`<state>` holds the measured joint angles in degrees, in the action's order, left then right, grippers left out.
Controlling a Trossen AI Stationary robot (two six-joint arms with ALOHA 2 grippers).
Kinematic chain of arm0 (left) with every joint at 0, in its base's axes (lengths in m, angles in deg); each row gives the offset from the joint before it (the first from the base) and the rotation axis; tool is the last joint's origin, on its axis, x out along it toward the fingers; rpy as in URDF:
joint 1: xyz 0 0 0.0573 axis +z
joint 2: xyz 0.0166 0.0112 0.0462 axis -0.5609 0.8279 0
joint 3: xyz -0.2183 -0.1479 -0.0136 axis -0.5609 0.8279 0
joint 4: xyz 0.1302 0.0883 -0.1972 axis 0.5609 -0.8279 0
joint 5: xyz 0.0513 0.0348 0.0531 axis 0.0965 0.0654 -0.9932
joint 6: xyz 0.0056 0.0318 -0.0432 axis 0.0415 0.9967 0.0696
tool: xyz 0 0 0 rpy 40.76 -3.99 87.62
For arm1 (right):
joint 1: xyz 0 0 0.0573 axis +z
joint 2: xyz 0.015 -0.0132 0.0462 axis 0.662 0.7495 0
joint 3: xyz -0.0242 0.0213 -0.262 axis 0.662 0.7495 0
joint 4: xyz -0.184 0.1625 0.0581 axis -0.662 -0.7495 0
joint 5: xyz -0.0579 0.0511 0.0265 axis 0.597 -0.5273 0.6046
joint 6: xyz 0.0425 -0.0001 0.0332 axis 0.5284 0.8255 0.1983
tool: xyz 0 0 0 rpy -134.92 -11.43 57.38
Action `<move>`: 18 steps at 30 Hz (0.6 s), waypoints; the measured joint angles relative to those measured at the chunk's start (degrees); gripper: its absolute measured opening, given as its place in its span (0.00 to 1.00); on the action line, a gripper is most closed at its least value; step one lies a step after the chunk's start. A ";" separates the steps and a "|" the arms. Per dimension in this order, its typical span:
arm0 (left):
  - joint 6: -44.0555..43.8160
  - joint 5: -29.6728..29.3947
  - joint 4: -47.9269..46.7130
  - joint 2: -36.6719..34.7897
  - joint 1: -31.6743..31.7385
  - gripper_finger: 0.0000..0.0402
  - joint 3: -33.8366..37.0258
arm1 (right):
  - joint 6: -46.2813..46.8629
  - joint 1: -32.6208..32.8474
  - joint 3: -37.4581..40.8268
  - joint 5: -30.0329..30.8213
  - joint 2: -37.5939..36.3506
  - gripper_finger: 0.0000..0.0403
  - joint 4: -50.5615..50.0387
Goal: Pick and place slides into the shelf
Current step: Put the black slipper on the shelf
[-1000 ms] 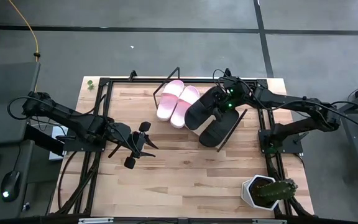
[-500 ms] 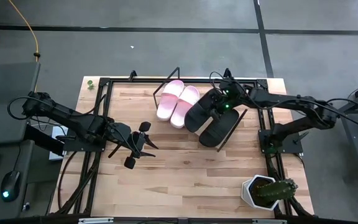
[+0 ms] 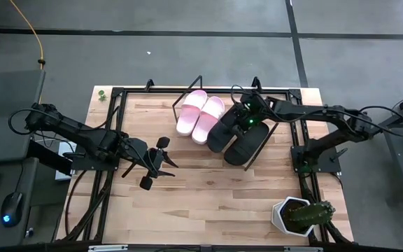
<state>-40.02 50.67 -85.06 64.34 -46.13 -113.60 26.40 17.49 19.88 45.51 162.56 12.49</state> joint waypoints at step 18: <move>-0.02 0.00 -0.26 0.00 0.02 0.32 0.00 | 2.05 0.02 0.00 -2.21 1.37 0.00 -1.90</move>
<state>-40.04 50.67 -85.32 64.34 -46.11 -113.60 28.45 17.51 19.88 43.30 163.93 10.59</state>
